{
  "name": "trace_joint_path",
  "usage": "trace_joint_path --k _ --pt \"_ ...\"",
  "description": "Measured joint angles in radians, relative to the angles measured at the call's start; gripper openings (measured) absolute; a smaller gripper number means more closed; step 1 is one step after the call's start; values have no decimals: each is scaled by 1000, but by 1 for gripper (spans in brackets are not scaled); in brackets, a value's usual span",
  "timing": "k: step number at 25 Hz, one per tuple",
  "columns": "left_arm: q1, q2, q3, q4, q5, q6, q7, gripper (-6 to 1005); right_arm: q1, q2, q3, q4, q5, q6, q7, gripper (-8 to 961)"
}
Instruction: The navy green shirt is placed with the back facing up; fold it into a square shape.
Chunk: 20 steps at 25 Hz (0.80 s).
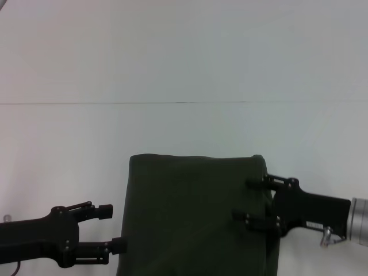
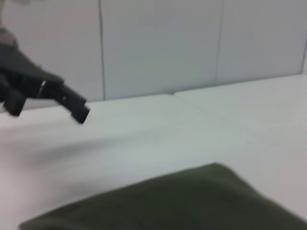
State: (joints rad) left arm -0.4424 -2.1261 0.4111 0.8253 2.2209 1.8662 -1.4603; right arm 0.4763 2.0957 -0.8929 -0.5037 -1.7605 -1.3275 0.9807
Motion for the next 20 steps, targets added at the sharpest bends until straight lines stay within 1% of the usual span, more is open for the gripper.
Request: trace_joint_path --k 5,8,11,15,20 --pt "-2 0 0 0 -8 -1 0 934 49 3 -9 68 105 40 -59 799" --pt "-3 0 0 0 -13 2 0 934 95 3 -10 121 117 95 -82 799" --pt "-2 0 0 0 -14 5 0 934 123 4 -11 152 114 157 -86 799" --pt "-2 0 1 0 -14 7 0 934 135 5 -13 176 113 241 -82 798" --pt "-2 -2 3 0 -15 7 0 934 133 4 -14 196 113 270 -79 798"
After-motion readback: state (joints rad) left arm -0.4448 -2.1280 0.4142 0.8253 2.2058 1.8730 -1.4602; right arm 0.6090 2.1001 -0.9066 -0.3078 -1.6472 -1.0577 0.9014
